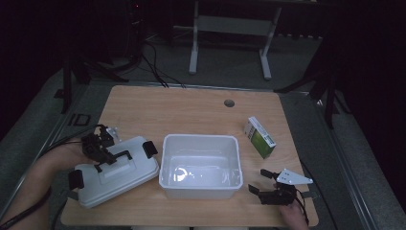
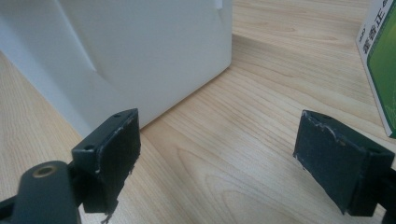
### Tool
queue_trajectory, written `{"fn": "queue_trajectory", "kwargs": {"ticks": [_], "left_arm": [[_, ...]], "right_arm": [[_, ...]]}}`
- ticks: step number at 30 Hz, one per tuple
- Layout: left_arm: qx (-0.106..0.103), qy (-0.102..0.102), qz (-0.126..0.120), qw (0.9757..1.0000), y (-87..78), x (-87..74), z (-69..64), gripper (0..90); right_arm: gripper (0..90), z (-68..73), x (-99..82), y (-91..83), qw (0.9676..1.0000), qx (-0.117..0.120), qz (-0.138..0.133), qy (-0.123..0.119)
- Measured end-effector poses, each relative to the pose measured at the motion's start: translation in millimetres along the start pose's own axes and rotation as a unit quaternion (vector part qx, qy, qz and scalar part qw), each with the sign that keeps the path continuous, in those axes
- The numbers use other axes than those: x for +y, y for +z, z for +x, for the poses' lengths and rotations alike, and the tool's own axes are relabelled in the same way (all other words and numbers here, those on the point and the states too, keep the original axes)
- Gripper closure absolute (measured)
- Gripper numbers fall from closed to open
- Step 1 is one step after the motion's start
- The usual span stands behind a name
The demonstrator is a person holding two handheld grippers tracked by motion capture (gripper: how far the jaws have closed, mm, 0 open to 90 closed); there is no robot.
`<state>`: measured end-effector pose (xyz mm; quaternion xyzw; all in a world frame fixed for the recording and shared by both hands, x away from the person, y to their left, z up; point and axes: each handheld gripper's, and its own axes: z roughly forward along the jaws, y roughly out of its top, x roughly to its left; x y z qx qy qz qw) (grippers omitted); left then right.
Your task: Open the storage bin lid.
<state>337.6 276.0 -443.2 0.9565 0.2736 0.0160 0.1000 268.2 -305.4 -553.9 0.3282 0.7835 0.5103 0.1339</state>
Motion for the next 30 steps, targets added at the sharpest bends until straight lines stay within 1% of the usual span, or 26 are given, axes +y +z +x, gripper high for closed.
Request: {"fn": "queue_trajectory", "kwargs": {"ticks": [1,3,4,5,9,12,13,15,16,17,20,21,22,24,26,28,30], "left_arm": [[0.003,-0.005,-0.001,1.0,2.7,0.6,1.5,84.3],[0.005,-0.004,-0.004,1.0,5.3,2.3,2.0,84.3],[0.002,0.002,-0.007,1.0,6.7,3.6,2.8,84.2],[-0.001,0.002,-0.01,0.9999,8.8,5.3,3.4,84.3],[0.004,0.001,-0.015,0.9999,13.5,10.3,5.7,84.3],[0.008,-0.002,-0.012,0.9999,15.6,11.7,8.7,84.2],[0.017,-0.004,-0.003,0.9998,17.9,13.2,10.8,84.2],[0.019,-0.006,0.0,0.9998,20.8,13.5,13.0,84.2],[0.017,-0.008,0.003,0.9998,22.4,13.3,13.8,84.2],[0.015,-0.005,0.007,0.9998,24.0,13.1,15.1,84.2],[0.014,-0.011,0.002,0.9998,28.2,12.7,16.5,84.2],[0.014,-0.012,-0.004,0.9998,29.4,12.4,16.7,84.2],[0.009,-0.013,-0.006,0.9999,30.5,12.4,17.2,84.2],[0.011,-0.016,-0.011,0.9998,32.0,12.7,17.0,84.2],[0.011,-0.014,-0.012,0.9998,33.1,13.1,17.3,84.2],[0.011,-0.01,-0.009,0.9998,34.4,13.3,17.5,84.2],[0.012,-0.013,-0.005,0.9998,36.1,13.0,17.9,84.2]], "right_arm": [[14.1,-0.1,0.1,0.1,1.0,0.0,0.0,-0.001],[14.1,0.0,0.2,0.3,1.0,0.0,-0.001,-0.001],[14.1,0.0,0.2,0.5,1.0,0.0,0.0,-0.001],[14.1,0.2,0.2,0.5,1.0,0.0,0.0,-0.001],[14.1,0.4,0.0,0.3,1.0,0.001,0.0,0.0],[14.1,0.2,-0.1,0.4,1.0,0.0,0.0,-0.001],[14.1,0.3,0.0,0.4,1.0,0.0,0.0,-0.001],[14.1,0.3,-0.2,0.3,1.0,0.001,-0.001,-0.001],[14.1,0.3,-0.3,0.1,1.0,0.001,-0.001,0.0],[14.1,0.3,-0.4,0.0,1.0,0.001,-0.001,-0.001],[14.1,0.3,-0.3,-0.3,1.0,0.002,-0.003,0.0],[14.1,0.1,-0.5,-0.3,1.0,0.003,-0.003,-0.001],[14.1,0.0,-0.5,-0.3,1.0,0.003,-0.003,-0.001],[14.1,0.1,-0.3,-0.3,1.0,0.003,-0.003,0.0],[14.1,0.2,-0.3,-0.1,1.0,0.003,-0.002,-0.001],[14.1,0.1,-0.4,0.0,1.0,0.003,-0.002,-0.001],[14.1,0.0,-0.1,-0.2,1.0,0.002,-0.003,-0.001]]}}
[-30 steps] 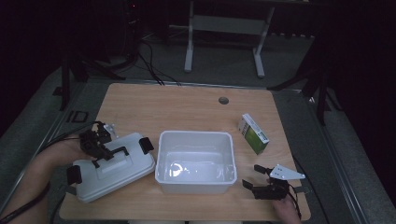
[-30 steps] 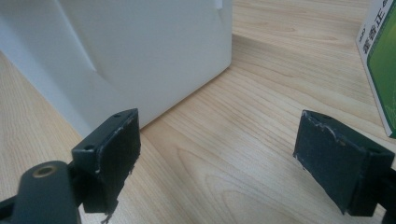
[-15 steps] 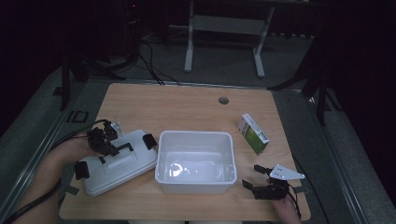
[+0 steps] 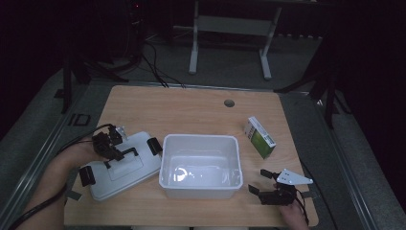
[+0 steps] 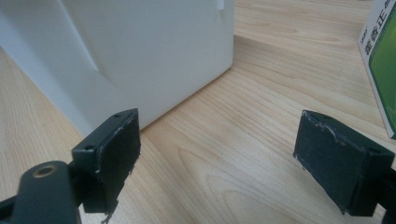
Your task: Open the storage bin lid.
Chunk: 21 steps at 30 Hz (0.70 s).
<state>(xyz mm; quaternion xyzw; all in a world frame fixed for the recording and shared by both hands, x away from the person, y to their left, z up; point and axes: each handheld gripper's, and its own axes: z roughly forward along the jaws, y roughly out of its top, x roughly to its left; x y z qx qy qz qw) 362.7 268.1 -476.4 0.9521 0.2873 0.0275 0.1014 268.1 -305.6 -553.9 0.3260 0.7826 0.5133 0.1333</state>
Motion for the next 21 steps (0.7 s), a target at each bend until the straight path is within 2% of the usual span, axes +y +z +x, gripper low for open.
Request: {"fn": "queue_trajectory", "kwargs": {"ticks": [14,17,18,21], "left_arm": [[-0.005,-0.013,-0.014,0.9998,1.1,-2.6,3.1,83.9],[-0.005,-0.022,-0.03,0.9993,-3.1,-2.0,4.5,74.8],[-0.006,-0.025,-0.031,0.9992,-3.8,-1.8,4.8,71.0],[0.006,-0.032,-0.023,0.9992,-4.7,-0.9,5.7,65.1]], "right_arm": [[14.1,-0.3,0.6,-0.1,1.0,0.0,0.0,0.0],[14.1,-0.7,0.4,0.6,1.0,0.001,0.003,0.002],[14.1,-0.6,0.4,0.7,1.0,0.001,0.004,0.002],[14.1,-0.4,0.3,0.7,1.0,-0.001,0.005,0.001]]}}
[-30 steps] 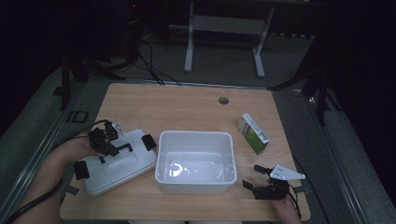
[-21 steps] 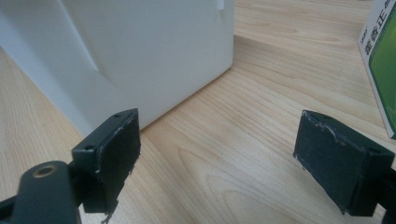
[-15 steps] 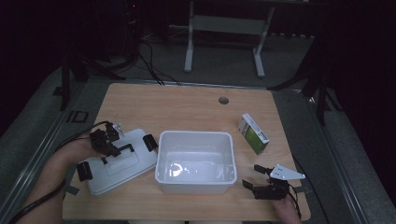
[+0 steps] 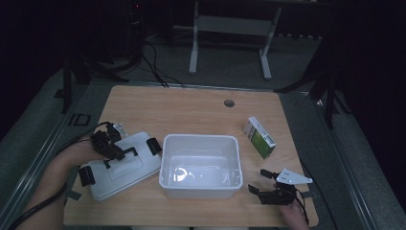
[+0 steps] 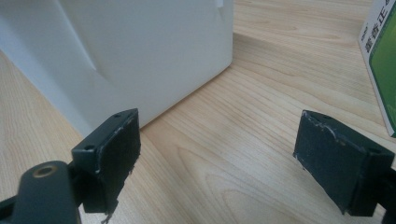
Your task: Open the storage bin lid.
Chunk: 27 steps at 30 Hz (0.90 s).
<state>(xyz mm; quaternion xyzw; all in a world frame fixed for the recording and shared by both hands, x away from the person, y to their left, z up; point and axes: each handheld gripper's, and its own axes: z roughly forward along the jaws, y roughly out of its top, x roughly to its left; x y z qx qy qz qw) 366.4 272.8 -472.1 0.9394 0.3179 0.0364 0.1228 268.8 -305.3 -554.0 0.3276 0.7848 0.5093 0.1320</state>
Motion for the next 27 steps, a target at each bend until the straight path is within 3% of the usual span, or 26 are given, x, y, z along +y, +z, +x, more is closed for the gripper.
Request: {"fn": "queue_trajectory", "kwargs": {"ticks": [5,7,14,21,27], "left_arm": [[0.011,-0.021,-0.006,0.9997,-1.2,-2.9,3.0,59.6],[0.012,-0.024,-0.01,0.9996,-1.0,-5.2,2.5,54.6],[0.015,-0.024,-0.008,0.9996,1.3,-8.7,1.8,50.6],[0.022,-0.038,-0.014,0.9989,-5.0,-10.1,5.3,38.5],[0.016,-0.039,-0.018,0.999,-6.1,-14.1,3.9,38.1]], "right_arm": [[14.3,-0.2,-0.2,-0.6,1.0,-0.002,-0.002,0.0],[14.3,-0.3,-0.3,-0.8,1.0,-0.004,-0.002,0.001],[14.2,-2.1,0.1,-3.8,0.9999,-0.002,-0.007,0.009],[13.9,-4.4,1.1,-10.9,0.9997,-0.003,-0.01,0.023],[13.7,-5.9,4.6,-17.1,0.9995,-0.009,-0.001,0.032]]}}
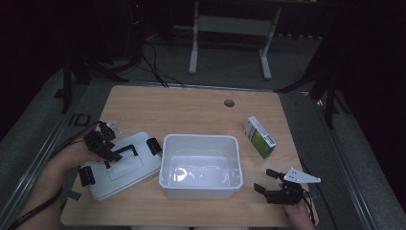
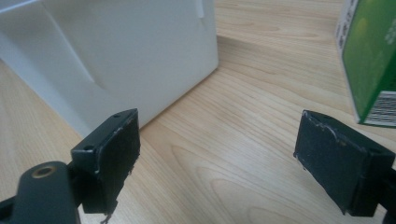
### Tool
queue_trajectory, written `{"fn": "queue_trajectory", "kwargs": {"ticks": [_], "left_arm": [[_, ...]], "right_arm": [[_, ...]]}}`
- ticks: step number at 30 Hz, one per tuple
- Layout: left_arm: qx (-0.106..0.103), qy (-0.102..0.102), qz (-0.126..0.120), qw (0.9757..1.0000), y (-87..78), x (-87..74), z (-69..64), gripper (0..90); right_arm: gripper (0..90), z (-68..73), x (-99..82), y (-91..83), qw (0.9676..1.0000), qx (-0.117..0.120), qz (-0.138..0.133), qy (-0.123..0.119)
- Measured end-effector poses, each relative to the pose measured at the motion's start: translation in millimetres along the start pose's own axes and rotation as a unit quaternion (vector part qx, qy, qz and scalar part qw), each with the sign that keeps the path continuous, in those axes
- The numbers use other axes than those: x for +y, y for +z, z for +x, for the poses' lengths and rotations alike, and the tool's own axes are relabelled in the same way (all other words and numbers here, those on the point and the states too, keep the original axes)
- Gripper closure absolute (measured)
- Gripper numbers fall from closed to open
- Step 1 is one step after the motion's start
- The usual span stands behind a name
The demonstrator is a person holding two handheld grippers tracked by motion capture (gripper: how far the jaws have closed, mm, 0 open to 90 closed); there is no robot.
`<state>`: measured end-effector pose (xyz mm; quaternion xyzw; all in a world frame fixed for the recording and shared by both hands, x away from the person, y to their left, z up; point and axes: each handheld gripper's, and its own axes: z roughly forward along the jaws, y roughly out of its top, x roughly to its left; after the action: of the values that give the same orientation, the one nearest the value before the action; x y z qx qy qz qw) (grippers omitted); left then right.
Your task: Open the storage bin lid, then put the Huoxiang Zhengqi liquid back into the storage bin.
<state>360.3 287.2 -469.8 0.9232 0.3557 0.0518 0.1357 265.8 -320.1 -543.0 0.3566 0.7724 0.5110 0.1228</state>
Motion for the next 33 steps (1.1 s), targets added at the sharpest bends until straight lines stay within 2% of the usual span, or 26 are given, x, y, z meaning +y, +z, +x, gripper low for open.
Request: {"fn": "queue_trajectory", "kwargs": {"ticks": [4,7,10,16,19,25,27,33], "left_arm": [[0.007,0.005,0.011,0.9999,3.1,-3.3,-1.2,38.1],[0.007,0.0,0.004,1.0,1.8,-4.4,-0.9,38.1],[0.008,0.0,-0.002,1.0,-0.8,-4.8,-1.5,38.1],[0.007,0.001,0.002,1.0,0.8,-6.6,-3.0,38.1],[0.008,-0.004,-0.005,0.9999,1.5,-7.2,-2.6,38.1],[0.003,-0.002,-0.006,1.0,2.2,-7.2,-3.2,38.0],[0.003,-0.003,-0.006,1.0,1.2,-7.1,-3.4,38.1],[0.001,-0.001,0.003,1.0,0.6,-6.8,-4.0,38.0]], "right_arm": [[12.3,-0.4,1.8,-2.6,0.9999,-0.009,0.006,0.0],[12.2,-0.1,1.8,-5.2,0.9993,-0.035,0.011,0.001],[12.1,-3.8,1.0,-8.8,0.9989,-0.043,0.013,0.013],[12.3,-10.9,7.7,-14.2,0.9975,-0.062,0.027,0.02],[12.3,-14.4,14.5,-15.5,0.9968,-0.071,0.032,0.02],[13.3,-20.3,30.2,-16.7,0.9956,-0.085,0.032,0.019],[13.4,-25.5,42.1,-16.4,0.9946,-0.096,0.03,0.024],[12.4,-37.4,64.6,-13.5,0.993,-0.109,0.029,0.034]]}}
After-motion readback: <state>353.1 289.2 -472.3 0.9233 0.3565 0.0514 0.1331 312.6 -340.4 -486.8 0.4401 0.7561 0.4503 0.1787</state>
